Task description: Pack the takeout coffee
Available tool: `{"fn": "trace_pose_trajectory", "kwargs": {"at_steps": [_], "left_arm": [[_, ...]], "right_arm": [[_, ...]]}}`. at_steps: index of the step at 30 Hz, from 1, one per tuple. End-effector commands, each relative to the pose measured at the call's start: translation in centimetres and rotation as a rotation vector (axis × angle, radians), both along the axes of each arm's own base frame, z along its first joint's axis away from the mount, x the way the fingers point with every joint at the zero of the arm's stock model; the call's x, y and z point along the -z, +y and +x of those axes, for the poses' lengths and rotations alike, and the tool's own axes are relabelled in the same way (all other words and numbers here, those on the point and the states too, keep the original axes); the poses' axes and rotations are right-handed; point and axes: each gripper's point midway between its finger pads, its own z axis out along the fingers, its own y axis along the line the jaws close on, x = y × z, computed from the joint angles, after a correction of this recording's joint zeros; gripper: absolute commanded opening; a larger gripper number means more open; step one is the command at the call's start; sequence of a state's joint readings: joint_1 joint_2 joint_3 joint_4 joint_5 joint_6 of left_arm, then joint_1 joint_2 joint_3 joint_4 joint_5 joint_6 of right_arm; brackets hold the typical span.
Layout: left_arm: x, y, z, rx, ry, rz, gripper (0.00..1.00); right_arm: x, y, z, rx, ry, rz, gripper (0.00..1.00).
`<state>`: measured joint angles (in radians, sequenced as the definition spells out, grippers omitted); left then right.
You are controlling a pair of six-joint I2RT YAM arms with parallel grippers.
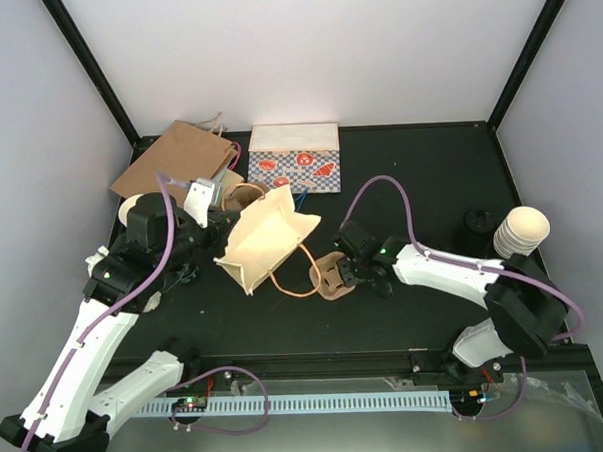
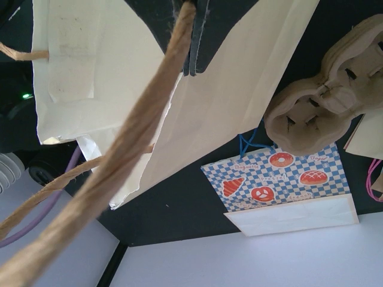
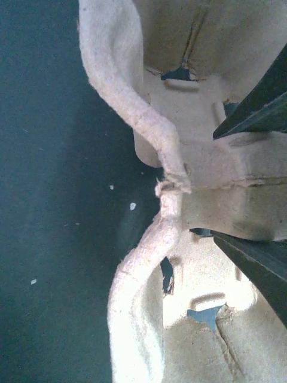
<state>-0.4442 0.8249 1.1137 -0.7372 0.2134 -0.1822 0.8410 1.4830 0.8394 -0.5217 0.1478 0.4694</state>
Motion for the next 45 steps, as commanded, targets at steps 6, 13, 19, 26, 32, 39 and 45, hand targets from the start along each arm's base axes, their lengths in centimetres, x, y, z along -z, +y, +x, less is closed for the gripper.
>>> {"fn": "trace_pose_trajectory", "kwargs": {"at_steps": [6, 13, 19, 26, 32, 39, 45], "left_arm": [[0.0, 0.0, 0.1, 0.009, -0.002, 0.014, 0.02], [0.5, -0.2, 0.1, 0.018, 0.014, 0.017, 0.01], [1.0, -0.7, 0.1, 0.041, 0.041, 0.013, 0.02], [1.7, -1.5, 0.2, 0.071, 0.075, -0.001, 0.02], [2.2, -2.3, 0.4, 0.097, 0.104, -0.028, 0.02], [2.7, -2.9, 0.7, 0.109, 0.117, -0.041, 0.01], [3.1, -3.3, 0.6, 0.136, 0.128, -0.038, 0.02]], "right_arm": [[-6.7, -1.6, 0.4, 0.018, -0.150, 0.062, 0.38], [-10.8, -2.4, 0.0, 0.020, -0.210, 0.099, 0.36], [-16.5, -1.4, -1.9, -0.113, -0.274, 0.249, 0.34], [-24.1, -1.6, -3.4, -0.196, -0.396, 0.380, 0.33], [-28.4, -2.2, -4.7, -0.243, -0.479, 0.453, 0.34], [-30.2, -1.6, -5.6, -0.288, -0.486, 0.523, 0.33], [-31.3, -0.5, -6.6, -0.356, -0.482, 0.594, 0.32]]}}
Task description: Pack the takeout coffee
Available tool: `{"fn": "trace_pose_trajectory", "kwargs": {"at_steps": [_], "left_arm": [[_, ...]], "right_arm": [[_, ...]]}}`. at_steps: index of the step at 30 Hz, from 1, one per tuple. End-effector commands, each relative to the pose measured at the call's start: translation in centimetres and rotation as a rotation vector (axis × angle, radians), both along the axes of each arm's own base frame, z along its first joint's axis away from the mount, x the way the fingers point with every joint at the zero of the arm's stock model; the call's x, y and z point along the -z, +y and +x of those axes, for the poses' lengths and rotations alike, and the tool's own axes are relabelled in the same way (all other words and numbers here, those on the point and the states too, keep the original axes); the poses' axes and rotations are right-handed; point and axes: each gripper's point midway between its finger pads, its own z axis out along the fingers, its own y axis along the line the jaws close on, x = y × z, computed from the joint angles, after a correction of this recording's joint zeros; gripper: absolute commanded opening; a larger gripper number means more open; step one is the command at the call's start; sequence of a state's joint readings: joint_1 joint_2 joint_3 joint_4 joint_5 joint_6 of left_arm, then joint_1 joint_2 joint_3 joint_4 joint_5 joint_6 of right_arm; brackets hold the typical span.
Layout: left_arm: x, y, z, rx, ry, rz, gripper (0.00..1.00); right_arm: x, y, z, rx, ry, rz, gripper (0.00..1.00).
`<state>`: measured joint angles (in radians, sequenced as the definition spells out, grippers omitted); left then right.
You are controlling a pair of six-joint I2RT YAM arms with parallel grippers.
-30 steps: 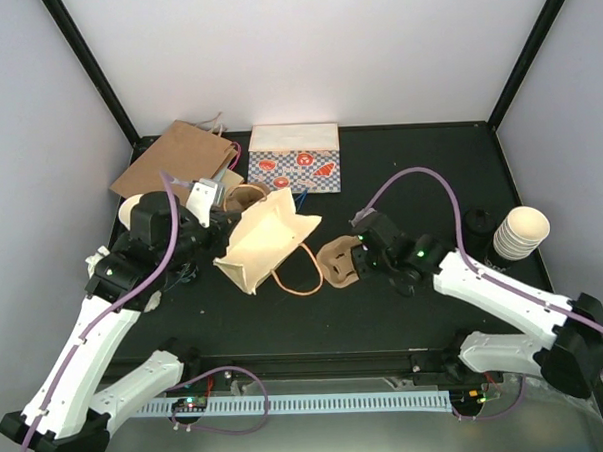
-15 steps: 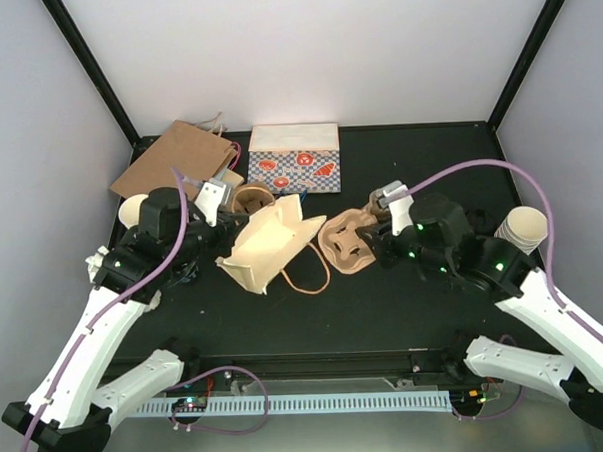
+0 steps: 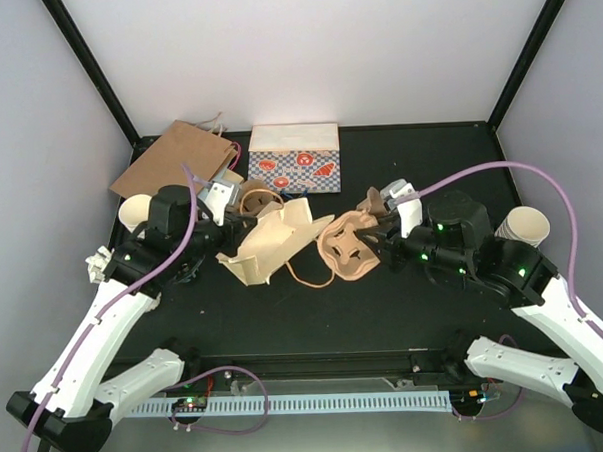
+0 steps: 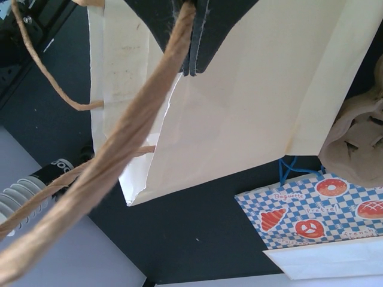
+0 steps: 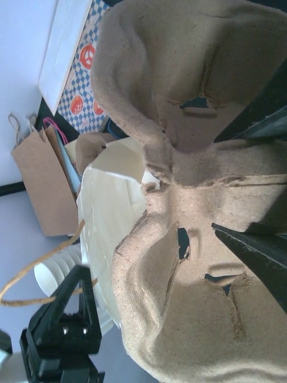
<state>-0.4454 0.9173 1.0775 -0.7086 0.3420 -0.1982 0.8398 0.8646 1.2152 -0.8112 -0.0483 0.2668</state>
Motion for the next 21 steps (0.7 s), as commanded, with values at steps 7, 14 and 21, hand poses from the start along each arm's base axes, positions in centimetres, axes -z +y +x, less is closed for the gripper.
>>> {"fn": "trace_pose_trajectory", "kwargs": {"at_steps": [7, 14, 21], "left_arm": [[0.3, -1.3, -0.3, 0.060, 0.017, -0.018, 0.01], [0.0, -1.8, -0.8, 0.093, 0.006, -0.029, 0.02], [-0.4, -1.8, -0.7, 0.083, -0.016, -0.045, 0.01]], "right_arm": [[-5.4, 2.6, -3.0, -0.227, -0.061, 0.176, 0.32], [-7.1, 4.8, -4.5, -0.370, -0.053, 0.290, 0.33], [-7.5, 5.9, -4.9, -0.430, -0.038, 0.352, 0.34]]}}
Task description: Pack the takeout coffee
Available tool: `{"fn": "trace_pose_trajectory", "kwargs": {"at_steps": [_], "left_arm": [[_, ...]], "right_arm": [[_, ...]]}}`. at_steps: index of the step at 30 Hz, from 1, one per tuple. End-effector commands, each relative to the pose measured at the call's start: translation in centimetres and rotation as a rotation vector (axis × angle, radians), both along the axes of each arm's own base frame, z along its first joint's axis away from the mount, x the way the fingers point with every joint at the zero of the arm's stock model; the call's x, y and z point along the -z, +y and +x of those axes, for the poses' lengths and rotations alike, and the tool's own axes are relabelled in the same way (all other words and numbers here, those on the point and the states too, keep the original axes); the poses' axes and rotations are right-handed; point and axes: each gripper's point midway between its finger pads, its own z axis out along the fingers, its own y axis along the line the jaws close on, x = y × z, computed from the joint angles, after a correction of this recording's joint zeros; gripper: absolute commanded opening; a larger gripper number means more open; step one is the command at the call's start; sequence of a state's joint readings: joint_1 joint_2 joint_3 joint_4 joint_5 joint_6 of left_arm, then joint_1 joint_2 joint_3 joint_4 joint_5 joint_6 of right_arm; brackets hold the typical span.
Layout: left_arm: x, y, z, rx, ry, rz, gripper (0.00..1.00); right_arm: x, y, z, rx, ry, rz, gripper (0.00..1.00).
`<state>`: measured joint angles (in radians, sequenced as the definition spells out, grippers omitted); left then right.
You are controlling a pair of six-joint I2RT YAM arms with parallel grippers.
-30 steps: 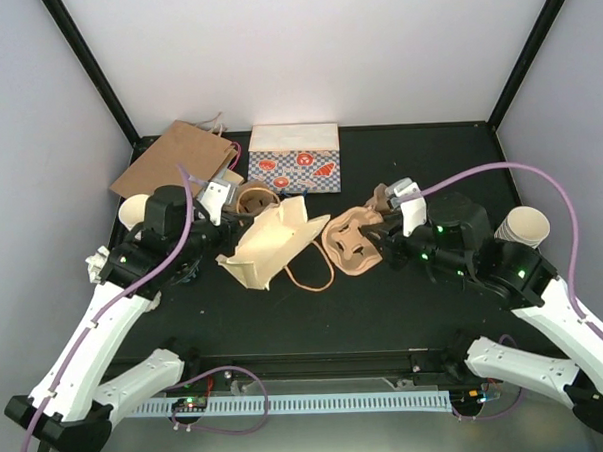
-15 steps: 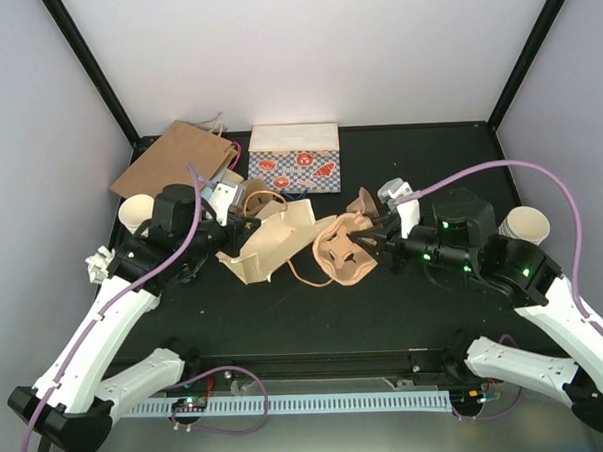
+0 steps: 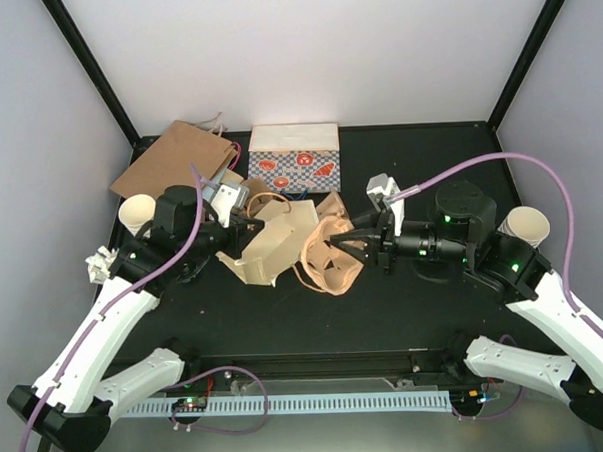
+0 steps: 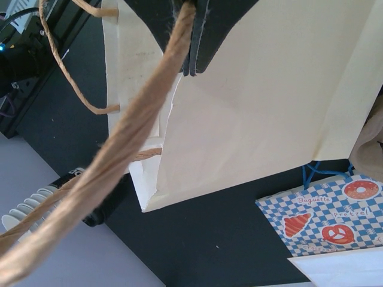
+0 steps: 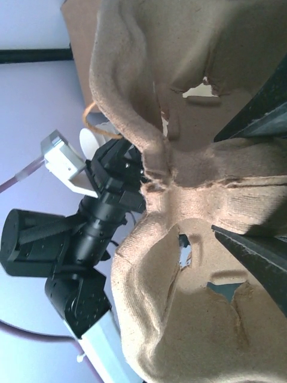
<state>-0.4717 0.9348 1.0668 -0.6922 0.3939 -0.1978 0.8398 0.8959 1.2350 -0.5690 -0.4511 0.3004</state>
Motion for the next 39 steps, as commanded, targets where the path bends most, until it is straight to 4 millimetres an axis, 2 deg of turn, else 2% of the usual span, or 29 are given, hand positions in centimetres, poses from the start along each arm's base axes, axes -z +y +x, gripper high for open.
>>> {"fn": "trace_pose_trajectory", "kwargs": {"at_steps": [1, 11, 19, 25, 29, 33, 39], "left_arm": [[-0.7, -0.3, -0.1, 0.013, -0.036, -0.029, 0.01], [-0.6, -0.3, -0.4, 0.042, -0.082, -0.008, 0.01], [-0.7, -0.4, -0.5, 0.052, -0.088, -0.016, 0.01], [-1.2, -0.4, -0.5, 0.047, -0.098, -0.031, 0.02], [-1.7, -0.5, -0.6, 0.047, -0.107, -0.043, 0.02], [-2.4, -0.5, -0.7, 0.047, -0.120, -0.054, 0.02], [-3.1, -0.6, -0.7, 0.053, -0.125, -0.058, 0.02]], "right_arm": [[-1.5, 0.8, -0.7, -0.063, -0.009, 0.081, 0.33], [-0.5, 1.2, -1.1, -0.105, 0.013, 0.095, 0.34], [0.7, 2.9, -1.9, -0.223, 0.059, 0.096, 0.34], [2.0, 4.8, -1.4, -0.286, 0.112, 0.102, 0.34], [3.5, 6.0, -0.7, -0.302, 0.157, 0.088, 0.33], [4.6, 6.5, -0.2, -0.294, 0.168, 0.076, 0.33], [5.2, 6.8, 0.6, -0.265, 0.165, 0.073, 0.33]]}}
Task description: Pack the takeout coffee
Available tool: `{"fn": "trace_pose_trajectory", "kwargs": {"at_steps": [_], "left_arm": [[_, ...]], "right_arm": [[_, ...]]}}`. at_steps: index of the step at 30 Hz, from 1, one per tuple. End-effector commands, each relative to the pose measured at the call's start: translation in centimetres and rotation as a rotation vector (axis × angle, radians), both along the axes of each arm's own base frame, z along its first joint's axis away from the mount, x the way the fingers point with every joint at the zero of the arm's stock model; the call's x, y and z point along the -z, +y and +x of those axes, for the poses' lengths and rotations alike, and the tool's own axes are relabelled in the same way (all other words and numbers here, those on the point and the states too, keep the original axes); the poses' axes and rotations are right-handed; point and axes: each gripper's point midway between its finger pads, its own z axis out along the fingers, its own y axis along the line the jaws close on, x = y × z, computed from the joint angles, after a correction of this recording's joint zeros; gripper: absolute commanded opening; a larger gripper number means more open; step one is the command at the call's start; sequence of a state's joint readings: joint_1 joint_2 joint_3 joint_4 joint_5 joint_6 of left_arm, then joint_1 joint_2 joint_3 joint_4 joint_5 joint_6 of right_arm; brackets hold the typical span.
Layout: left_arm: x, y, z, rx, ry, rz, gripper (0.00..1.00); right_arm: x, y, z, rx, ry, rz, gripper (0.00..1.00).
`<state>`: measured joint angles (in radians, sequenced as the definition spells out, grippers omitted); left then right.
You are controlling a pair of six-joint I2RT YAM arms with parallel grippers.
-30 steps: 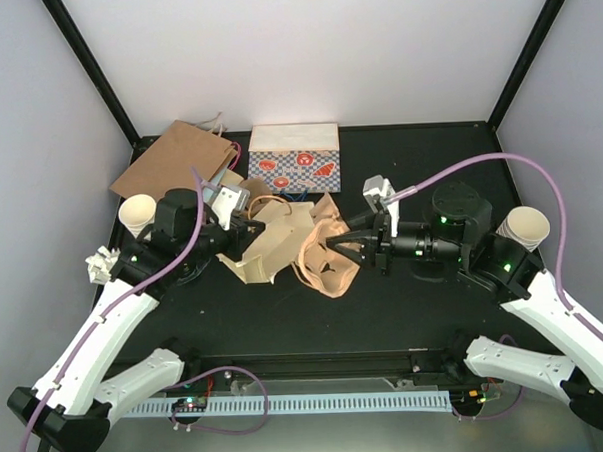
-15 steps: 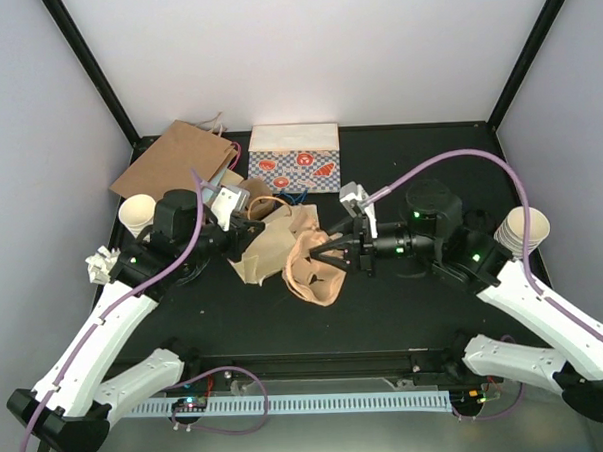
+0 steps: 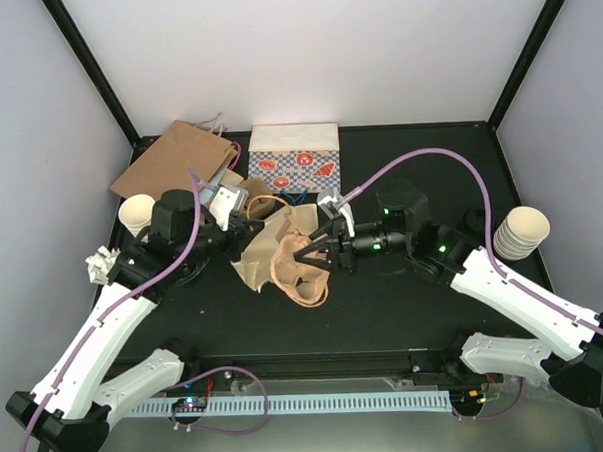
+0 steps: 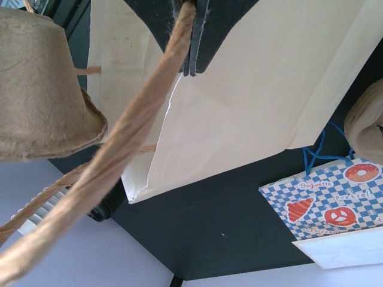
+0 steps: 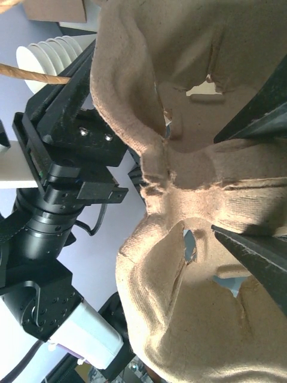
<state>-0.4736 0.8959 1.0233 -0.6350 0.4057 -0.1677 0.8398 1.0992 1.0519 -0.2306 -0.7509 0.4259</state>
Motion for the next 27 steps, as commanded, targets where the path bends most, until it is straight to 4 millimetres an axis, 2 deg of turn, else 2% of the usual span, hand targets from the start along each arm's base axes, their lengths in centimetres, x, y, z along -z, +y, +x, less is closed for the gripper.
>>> {"fn": "trace_pose_trajectory", "kwargs": {"at_steps": [1, 4, 10, 22, 27], "left_arm": [[-2.7, -0.5, -0.3, 0.027, -0.059, -0.044, 0.02], [-2.8, -0.5, -0.4, 0.031, -0.059, -0.044, 0.01], [-3.3, -0.4, -0.5, 0.026, -0.068, -0.045, 0.02], [-3.2, -0.7, 0.0, 0.023, -0.061, -0.045, 0.02], [-3.2, -0.8, 0.1, 0.023, -0.058, -0.047, 0.02]], "right_arm": [[-1.0, 0.2, 0.4, 0.008, -0.038, 0.046, 0.33], [-0.3, 0.3, 0.9, 0.029, -0.033, 0.030, 0.33], [2.5, 0.3, 1.3, 0.048, 0.006, -0.022, 0.33], [8.2, -1.5, -0.2, 0.062, 0.084, -0.113, 0.33], [9.6, -2.4, -0.6, 0.078, 0.096, -0.137, 0.33]]}}
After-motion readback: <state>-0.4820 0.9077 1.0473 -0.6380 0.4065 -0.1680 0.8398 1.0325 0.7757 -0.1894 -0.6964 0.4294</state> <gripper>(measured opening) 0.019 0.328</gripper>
